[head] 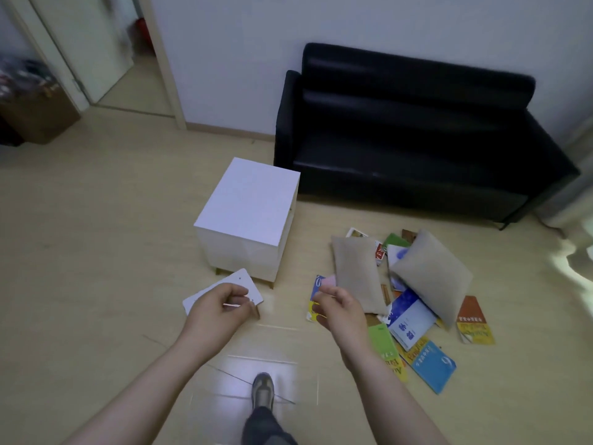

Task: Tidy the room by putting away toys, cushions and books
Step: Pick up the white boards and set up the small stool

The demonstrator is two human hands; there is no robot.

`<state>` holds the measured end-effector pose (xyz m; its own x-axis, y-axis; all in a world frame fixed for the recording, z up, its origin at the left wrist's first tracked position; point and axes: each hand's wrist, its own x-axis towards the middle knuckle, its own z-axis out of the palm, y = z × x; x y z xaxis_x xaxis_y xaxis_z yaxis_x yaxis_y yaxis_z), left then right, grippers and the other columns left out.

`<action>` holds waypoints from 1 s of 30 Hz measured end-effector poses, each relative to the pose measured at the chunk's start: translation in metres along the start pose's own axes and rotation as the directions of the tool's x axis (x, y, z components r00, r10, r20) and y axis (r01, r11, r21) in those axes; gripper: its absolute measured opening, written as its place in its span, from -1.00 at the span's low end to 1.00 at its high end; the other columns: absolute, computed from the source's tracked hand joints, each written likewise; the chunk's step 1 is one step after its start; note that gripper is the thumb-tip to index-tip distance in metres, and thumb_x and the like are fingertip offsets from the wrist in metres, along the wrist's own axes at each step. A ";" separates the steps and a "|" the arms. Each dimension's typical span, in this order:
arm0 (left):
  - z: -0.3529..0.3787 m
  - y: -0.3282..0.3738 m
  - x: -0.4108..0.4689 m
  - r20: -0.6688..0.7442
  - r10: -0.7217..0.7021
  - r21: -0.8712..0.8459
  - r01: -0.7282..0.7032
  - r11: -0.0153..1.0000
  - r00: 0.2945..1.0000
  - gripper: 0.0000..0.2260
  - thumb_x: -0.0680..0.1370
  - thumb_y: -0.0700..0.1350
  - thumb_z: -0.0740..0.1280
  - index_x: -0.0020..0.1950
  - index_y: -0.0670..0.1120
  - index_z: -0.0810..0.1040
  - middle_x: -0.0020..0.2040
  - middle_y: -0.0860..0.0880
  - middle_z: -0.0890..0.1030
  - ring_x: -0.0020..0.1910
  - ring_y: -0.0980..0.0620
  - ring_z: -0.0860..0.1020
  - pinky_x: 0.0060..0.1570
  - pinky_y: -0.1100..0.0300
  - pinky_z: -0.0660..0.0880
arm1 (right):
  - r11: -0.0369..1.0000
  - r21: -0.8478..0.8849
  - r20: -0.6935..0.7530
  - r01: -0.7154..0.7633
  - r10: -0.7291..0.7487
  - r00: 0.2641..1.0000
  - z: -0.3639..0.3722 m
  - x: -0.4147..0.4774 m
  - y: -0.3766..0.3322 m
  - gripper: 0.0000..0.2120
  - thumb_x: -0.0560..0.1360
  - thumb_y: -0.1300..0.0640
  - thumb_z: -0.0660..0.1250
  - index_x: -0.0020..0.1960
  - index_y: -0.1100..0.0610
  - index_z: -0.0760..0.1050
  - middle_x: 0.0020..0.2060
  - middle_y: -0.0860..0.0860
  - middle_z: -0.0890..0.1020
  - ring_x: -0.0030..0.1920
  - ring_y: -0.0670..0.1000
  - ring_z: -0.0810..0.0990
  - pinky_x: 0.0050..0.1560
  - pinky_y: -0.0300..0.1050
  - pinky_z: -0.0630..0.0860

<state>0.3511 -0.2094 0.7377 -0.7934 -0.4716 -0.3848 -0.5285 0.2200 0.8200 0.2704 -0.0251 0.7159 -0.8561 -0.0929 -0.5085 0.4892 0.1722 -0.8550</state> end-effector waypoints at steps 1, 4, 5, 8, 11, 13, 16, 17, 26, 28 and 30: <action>-0.007 0.001 0.011 0.011 0.000 0.000 0.000 1.000 1.000 -0.88 0.51 -0.17 0.38 0.04 -0.04 0.57 -0.07 0.03 0.63 -0.08 0.12 0.58 -0.22 0.35 0.39 | 1.000 0.008 -0.005 -0.007 0.007 1.000 0.009 0.008 -0.002 -0.84 0.52 0.19 0.33 0.10 0.12 0.54 -0.09 0.08 0.64 -0.12 -0.01 0.60 0.07 -0.04 0.54; -0.030 0.006 0.053 0.016 0.007 0.021 -0.007 1.000 1.000 -0.88 0.50 -0.17 0.39 0.00 -0.01 0.57 -0.07 0.05 0.64 -0.03 0.07 0.60 -0.14 0.26 0.45 | 0.999 0.034 -0.021 -0.016 0.016 1.000 0.039 0.040 -0.016 -0.85 0.52 0.19 0.32 0.09 0.10 0.54 -0.12 0.03 0.62 -0.07 0.00 0.62 0.07 -0.05 0.54; -0.038 0.008 0.068 0.021 0.008 0.034 -0.008 0.999 1.000 -0.89 0.50 -0.17 0.39 -0.03 0.02 0.56 -0.07 0.06 0.64 -0.03 0.07 0.61 -0.10 0.22 0.47 | 0.999 0.033 -0.029 -0.014 0.015 0.999 0.049 0.052 -0.022 -0.84 0.52 0.18 0.32 0.10 0.10 0.54 -0.13 0.02 0.62 -0.05 0.02 0.62 0.08 -0.04 0.54; -0.060 0.017 0.114 0.027 0.008 0.066 -0.009 0.998 1.000 -0.90 0.50 -0.16 0.37 -0.03 0.03 0.56 -0.07 0.08 0.64 -0.05 0.10 0.61 -0.10 0.21 0.48 | 0.999 0.034 -0.033 -0.008 0.009 0.999 0.078 0.087 -0.040 -0.83 0.51 0.17 0.32 0.10 0.09 0.54 -0.14 0.00 0.63 -0.01 0.05 0.63 0.13 0.01 0.53; -0.077 0.027 0.155 0.034 0.006 0.090 -0.009 0.996 0.999 -0.87 0.51 -0.17 0.37 0.02 -0.01 0.56 -0.09 0.09 0.63 -0.08 0.14 0.60 -0.19 0.32 0.44 | 0.999 0.037 -0.029 -0.019 0.020 0.999 0.106 0.114 -0.058 -0.82 0.51 0.18 0.32 0.11 0.11 0.53 -0.16 0.00 0.63 -0.06 0.02 0.62 0.12 0.01 0.54; -0.086 0.035 0.177 0.025 0.014 0.065 -0.015 0.998 1.000 -0.87 0.51 -0.19 0.37 0.03 -0.02 0.56 -0.10 0.08 0.64 -0.11 0.17 0.59 -0.20 0.36 0.42 | 0.999 0.034 -0.034 -0.004 0.005 0.999 0.119 0.131 -0.072 -0.82 0.52 0.20 0.31 0.12 0.14 0.53 -0.17 0.01 0.62 -0.08 0.02 0.61 0.10 0.00 0.54; -0.102 0.038 0.214 0.046 -0.004 0.047 0.002 0.999 0.999 -0.87 0.50 -0.19 0.38 0.01 -0.02 0.57 -0.09 0.05 0.64 -0.12 0.16 0.60 -0.21 0.35 0.43 | 1.000 0.019 -0.044 -0.016 0.017 0.999 0.142 0.156 -0.089 -0.83 0.53 0.21 0.30 0.12 0.15 0.52 -0.16 0.01 0.62 -0.07 0.03 0.61 0.08 -0.01 0.54; -0.106 0.039 0.223 0.055 -0.006 0.040 0.004 0.999 0.998 -0.88 0.50 -0.20 0.39 0.00 -0.03 0.57 -0.09 0.03 0.64 -0.13 0.14 0.60 -0.21 0.35 0.44 | 1.000 0.017 -0.049 -0.017 0.018 0.999 0.149 0.161 -0.092 -0.82 0.53 0.20 0.31 0.12 0.15 0.52 -0.16 0.02 0.62 -0.05 0.04 0.61 0.09 0.00 0.54; -0.172 0.036 0.340 0.167 0.077 0.066 -0.089 0.994 0.983 -0.89 0.50 -0.20 0.39 -0.01 -0.03 0.57 -0.11 0.04 0.62 -0.16 0.14 0.58 -0.28 0.45 0.41 | 0.999 0.022 -0.166 -0.047 0.050 0.985 0.239 0.216 -0.116 -0.84 0.51 0.15 0.33 0.09 0.10 0.54 -0.10 0.06 0.65 -0.05 0.04 0.62 0.13 0.04 0.53; -0.197 0.034 0.369 0.193 0.097 0.068 -0.112 0.991 0.976 -0.89 0.50 -0.18 0.40 0.01 -0.03 0.57 -0.12 0.06 0.62 -0.15 0.14 0.58 -0.27 0.42 0.42 | 0.998 0.049 -0.209 -0.045 0.054 0.976 0.269 0.222 -0.123 -0.84 0.50 0.18 0.33 0.08 0.10 0.53 -0.12 0.05 0.64 -0.07 0.04 0.62 0.14 0.04 0.52; -0.233 0.029 0.400 0.250 0.110 0.110 -0.141 0.984 0.962 -0.89 0.50 -0.19 0.40 -0.01 -0.03 0.56 -0.13 0.07 0.61 -0.18 0.15 0.57 -0.32 0.49 0.40 | 0.993 0.087 -0.264 -0.078 0.099 0.959 0.310 0.226 -0.129 -0.86 0.50 0.18 0.33 0.06 0.08 0.54 -0.11 0.05 0.64 -0.07 0.03 0.62 0.14 0.04 0.53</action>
<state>0.0891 -0.5902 0.7057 -0.8966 -0.2165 -0.3863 -0.4417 0.3771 0.8140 0.0659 -0.3718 0.6797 -0.8170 0.1872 -0.5453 0.5674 0.0925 -0.8183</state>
